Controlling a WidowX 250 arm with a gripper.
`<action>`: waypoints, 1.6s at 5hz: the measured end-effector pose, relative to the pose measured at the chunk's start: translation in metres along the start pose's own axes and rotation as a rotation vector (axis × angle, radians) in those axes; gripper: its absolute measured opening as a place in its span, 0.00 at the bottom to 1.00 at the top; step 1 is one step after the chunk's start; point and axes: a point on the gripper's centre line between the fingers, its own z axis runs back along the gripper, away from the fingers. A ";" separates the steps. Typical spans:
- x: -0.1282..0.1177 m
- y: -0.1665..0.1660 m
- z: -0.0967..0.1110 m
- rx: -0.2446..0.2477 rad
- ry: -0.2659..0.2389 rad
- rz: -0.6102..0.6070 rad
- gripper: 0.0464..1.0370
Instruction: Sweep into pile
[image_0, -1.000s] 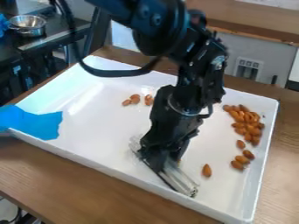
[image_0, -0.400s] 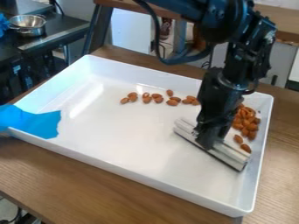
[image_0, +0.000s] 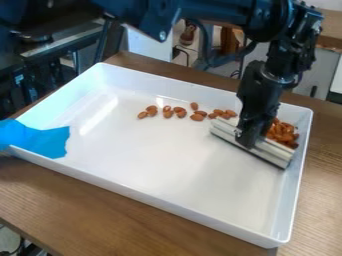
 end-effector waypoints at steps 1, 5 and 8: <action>0.010 0.001 0.000 0.013 0.014 -0.008 0.32; 0.160 0.089 0.070 -0.077 0.106 -0.650 0.32; 0.227 0.091 0.009 0.038 -0.136 -0.956 0.32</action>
